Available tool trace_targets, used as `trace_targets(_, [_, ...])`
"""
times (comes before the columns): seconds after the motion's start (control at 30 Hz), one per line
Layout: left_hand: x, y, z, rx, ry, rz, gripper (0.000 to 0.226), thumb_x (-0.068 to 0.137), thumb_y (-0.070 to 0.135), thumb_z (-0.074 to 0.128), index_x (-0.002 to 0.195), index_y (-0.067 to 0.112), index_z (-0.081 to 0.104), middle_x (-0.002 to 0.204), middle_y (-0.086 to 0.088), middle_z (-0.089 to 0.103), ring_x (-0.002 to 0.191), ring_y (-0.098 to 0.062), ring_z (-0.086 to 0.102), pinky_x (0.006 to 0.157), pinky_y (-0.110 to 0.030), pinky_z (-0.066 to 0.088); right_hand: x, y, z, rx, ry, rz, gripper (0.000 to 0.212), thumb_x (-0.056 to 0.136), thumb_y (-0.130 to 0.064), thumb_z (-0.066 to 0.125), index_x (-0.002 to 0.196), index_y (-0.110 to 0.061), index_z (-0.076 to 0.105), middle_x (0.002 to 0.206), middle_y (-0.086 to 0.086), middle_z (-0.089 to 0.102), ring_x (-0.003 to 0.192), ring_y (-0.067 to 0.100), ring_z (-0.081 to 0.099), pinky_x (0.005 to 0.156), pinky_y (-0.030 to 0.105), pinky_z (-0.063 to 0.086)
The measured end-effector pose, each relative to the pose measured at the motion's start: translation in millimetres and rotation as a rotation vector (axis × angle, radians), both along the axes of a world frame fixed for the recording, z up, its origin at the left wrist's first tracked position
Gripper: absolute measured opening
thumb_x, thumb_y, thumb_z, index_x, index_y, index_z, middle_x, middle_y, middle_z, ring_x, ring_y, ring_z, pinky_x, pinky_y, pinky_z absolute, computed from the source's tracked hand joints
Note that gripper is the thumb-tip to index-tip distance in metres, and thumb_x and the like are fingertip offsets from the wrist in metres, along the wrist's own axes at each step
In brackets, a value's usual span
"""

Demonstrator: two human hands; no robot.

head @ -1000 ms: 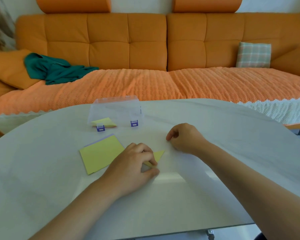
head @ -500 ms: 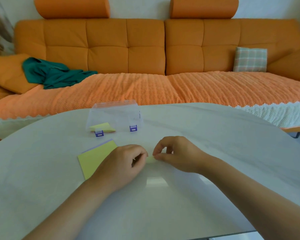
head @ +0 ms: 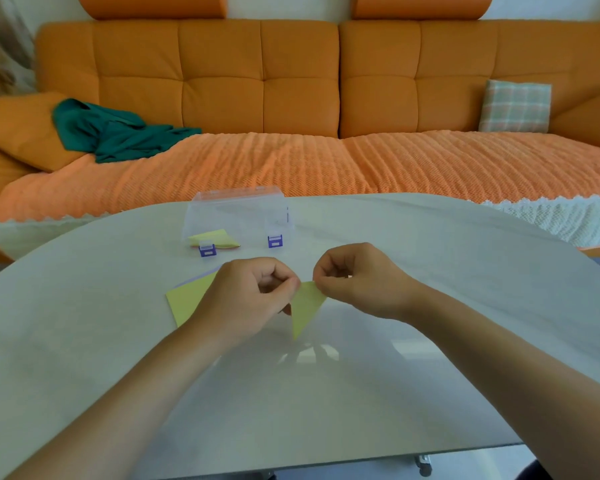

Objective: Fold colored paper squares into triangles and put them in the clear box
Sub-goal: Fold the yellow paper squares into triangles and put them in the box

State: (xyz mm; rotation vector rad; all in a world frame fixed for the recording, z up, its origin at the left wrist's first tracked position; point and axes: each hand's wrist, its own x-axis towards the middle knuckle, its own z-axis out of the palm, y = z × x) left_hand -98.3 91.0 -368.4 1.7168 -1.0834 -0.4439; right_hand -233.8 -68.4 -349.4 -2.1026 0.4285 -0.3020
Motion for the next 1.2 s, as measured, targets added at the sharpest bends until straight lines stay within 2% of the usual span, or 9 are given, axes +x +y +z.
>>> trace_targets(0.27, [2.8,-3.6,-1.7,0.015,-0.036,0.014,0.008,0.081,0.032,0.065,0.079,0.032,0.073,0.072,0.01,0.076,0.068,-0.008,0.074,0.078,-0.038,0.061,8.6,14.4,-6.7,0.0,-0.062,-0.048,0.008,0.078,-0.026,0.065,0.071,-0.026,0.069,0.063,-0.009,0.065,0.05,0.006,0.048,0.047,0.016,0.039])
trace_targets(0.4, [7.5,-3.9,-1.3,0.051,-0.076,0.005,0.007,0.084,0.029,0.068,0.078,0.032,0.072,0.068,0.01,0.074,0.064,-0.007,0.072,0.066,-0.018,0.056,10.0,12.7,-6.7,-0.03,-0.051,-0.088,0.006,0.071,-0.028,0.068,0.069,-0.027,0.073,0.061,-0.006,0.069,0.05,0.008,0.053,0.045,0.02,0.042])
trace_targets(0.5, [12.7,-2.3,0.9,0.056,-0.117,0.025,0.013,0.085,0.022,0.07,0.074,0.03,0.07,0.063,0.009,0.072,0.057,-0.005,0.068,0.057,-0.012,0.049,8.4,6.0,-5.9,-0.031,-0.043,-0.122,0.008,0.072,-0.026,0.069,0.069,-0.028,0.076,0.06,-0.006,0.07,0.051,0.008,0.06,0.045,0.018,0.045])
trace_targets(0.57, [17.4,-0.4,2.9,0.056,-0.134,0.057,0.014,0.084,0.019,0.071,0.072,0.027,0.07,0.061,0.006,0.071,0.054,-0.009,0.066,0.055,-0.016,0.051,7.4,-0.8,-5.4,-0.036,-0.024,-0.147,0.008,0.071,-0.027,0.069,0.069,-0.029,0.076,0.063,-0.005,0.072,0.054,0.008,0.066,0.046,0.019,0.048])
trace_targets(0.67, [26.8,3.3,6.0,0.042,-0.112,0.109,0.015,0.085,0.015,0.071,0.073,0.023,0.071,0.066,0.001,0.072,0.061,-0.019,0.071,0.065,-0.032,0.059,4.3,-11.8,-6.5,-0.067,0.009,-0.213,0.009,0.075,-0.025,0.069,0.069,-0.025,0.076,0.067,-0.004,0.074,0.055,0.008,0.069,0.048,0.021,0.052])
trace_targets(0.8, [33.8,9.6,8.9,0.0,-0.069,0.124,0.019,0.087,0.01,0.071,0.073,0.022,0.073,0.068,0.003,0.074,0.062,-0.011,0.072,0.068,-0.025,0.059,-1.1,-19.2,-7.3,-0.138,-0.003,-0.269,0.013,0.082,-0.026,0.065,0.073,-0.025,0.074,0.072,-0.009,0.074,0.058,0.008,0.069,0.05,0.023,0.053])
trace_targets(0.93, [21.0,6.3,5.1,0.044,-0.039,0.067,0.019,0.089,0.012,0.07,0.074,0.024,0.072,0.07,0.0,0.074,0.065,-0.016,0.073,0.067,-0.029,0.061,3.8,-6.5,-5.1,-0.084,-0.075,-0.132,0.01,0.088,-0.028,0.067,0.083,-0.029,0.075,0.078,-0.014,0.073,0.063,0.011,0.067,0.059,0.02,0.052])
trace_targets(1.03, [15.1,2.3,4.3,0.027,0.008,0.033,0.018,0.089,0.015,0.069,0.075,0.026,0.073,0.072,0.0,0.075,0.067,-0.015,0.072,0.066,-0.028,0.06,7.4,1.7,-5.9,-0.074,-0.031,-0.043,0.009,0.088,-0.028,0.073,0.082,-0.025,0.077,0.074,-0.009,0.073,0.06,0.008,0.062,0.061,0.026,0.053])
trace_targets(1.2, [10.3,1.1,4.3,0.079,-0.033,0.021,0.011,0.079,0.032,0.064,0.077,0.029,0.075,0.073,0.004,0.075,0.07,-0.016,0.073,0.074,-0.043,0.062,9.0,5.2,-5.7,-0.081,-0.002,0.011,0.011,0.088,-0.025,0.074,0.078,-0.023,0.078,0.073,-0.008,0.074,0.06,0.009,0.062,0.063,0.029,0.055])
